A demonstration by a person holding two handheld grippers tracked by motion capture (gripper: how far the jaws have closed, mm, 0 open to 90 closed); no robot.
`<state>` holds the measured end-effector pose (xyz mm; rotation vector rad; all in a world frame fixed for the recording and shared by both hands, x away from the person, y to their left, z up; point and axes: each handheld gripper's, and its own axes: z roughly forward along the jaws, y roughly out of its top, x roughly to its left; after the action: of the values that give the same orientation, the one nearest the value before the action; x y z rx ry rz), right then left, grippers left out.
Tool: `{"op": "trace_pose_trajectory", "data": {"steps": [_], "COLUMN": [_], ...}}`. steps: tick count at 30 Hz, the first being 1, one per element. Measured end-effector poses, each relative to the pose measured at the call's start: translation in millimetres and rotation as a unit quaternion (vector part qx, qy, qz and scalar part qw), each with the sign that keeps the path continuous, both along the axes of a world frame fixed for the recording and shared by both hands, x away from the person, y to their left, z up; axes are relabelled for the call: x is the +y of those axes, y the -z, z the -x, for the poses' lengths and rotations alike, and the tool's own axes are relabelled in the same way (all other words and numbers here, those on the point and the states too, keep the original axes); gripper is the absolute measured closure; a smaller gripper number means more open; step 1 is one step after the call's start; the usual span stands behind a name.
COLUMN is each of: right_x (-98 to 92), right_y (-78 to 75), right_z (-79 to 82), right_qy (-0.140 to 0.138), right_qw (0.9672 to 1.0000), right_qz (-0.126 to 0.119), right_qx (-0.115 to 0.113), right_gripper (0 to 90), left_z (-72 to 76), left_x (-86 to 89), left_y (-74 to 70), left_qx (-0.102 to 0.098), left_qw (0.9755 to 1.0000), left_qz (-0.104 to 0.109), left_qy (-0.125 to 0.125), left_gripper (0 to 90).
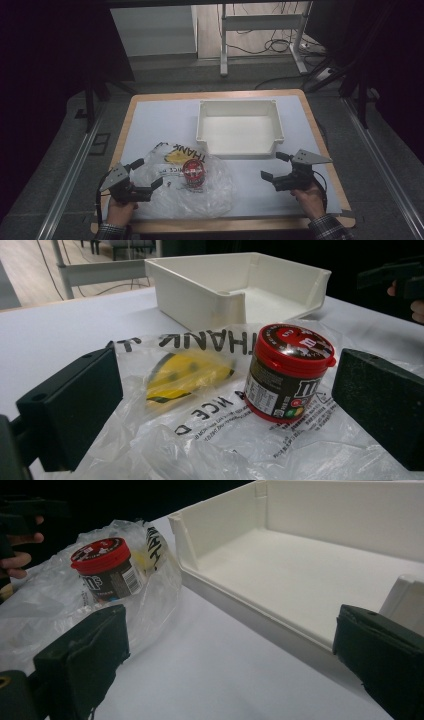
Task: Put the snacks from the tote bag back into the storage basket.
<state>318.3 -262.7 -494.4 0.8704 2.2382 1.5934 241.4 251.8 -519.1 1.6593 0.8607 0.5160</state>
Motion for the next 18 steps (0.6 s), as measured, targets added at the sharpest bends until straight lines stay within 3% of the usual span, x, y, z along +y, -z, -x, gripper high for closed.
{"op": "trace_pose_trajectory", "data": {"steps": [12,18], "right_x": [0.2,2.1], "right_y": [0.6,0.7], "right_z": [0.7,1.2], "right_qy": [-0.004,-0.007], "right_qw": [0.9998,0.9996], "right_qz": [0.02,0.027], "right_qx": [0.0,-0.001], "right_gripper": [2.2,2.2], "left_z": [-2.6,-2.6], "left_x": [-1.6,-2.0], "left_y": [-0.5,-0.5], "left_qx": [0.005,0.002], "left_qw": [0.9999,0.9999], "left_qz": [0.0,-0.003], "left_qy": [0.017,0.011], "left_gripper": [0.6,0.4]}}
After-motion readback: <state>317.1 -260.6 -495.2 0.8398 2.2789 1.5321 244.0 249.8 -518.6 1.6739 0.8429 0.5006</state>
